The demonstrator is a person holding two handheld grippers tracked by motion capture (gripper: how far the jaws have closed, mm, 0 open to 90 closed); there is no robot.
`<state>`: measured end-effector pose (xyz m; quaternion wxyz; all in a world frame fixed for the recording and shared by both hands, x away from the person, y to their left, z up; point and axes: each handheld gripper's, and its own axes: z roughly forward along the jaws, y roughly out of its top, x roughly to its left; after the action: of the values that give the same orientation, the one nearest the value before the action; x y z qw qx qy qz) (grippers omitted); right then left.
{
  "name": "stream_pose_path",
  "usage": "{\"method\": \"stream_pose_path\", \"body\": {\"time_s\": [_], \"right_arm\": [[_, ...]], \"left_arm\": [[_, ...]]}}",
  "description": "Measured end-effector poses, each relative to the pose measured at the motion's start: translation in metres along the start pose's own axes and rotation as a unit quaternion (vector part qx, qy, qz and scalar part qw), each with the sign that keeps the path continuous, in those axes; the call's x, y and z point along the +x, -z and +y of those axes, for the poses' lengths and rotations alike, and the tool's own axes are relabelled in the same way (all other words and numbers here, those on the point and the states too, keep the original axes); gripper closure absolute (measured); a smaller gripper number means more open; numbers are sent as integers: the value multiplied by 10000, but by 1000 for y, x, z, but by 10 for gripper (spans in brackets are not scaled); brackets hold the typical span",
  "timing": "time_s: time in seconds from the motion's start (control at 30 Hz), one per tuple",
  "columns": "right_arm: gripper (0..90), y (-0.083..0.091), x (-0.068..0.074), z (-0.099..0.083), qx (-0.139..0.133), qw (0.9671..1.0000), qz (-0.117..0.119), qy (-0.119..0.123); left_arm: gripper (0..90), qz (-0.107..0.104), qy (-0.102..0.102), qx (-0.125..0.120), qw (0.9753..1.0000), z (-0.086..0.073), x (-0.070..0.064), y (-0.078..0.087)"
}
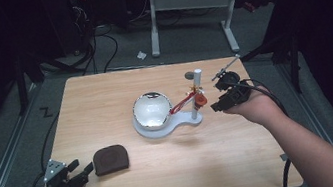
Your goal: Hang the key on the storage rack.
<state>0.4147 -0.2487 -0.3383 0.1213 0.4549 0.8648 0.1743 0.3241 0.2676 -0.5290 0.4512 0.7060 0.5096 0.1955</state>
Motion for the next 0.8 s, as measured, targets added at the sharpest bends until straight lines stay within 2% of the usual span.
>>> {"method": "stream_pose_path", "body": {"time_s": [0.37, 0.8], "right_arm": [[499, -6, -2, -13, -100, 9998, -30, -162], [496, -23, -8, -41, -382, 9984, -52, -422]], "left_arm": [[379, 1, -5, 7, 10000, 0, 0, -1], [379, 43, -20, 19, 10000, 0, -1, -1]]}}
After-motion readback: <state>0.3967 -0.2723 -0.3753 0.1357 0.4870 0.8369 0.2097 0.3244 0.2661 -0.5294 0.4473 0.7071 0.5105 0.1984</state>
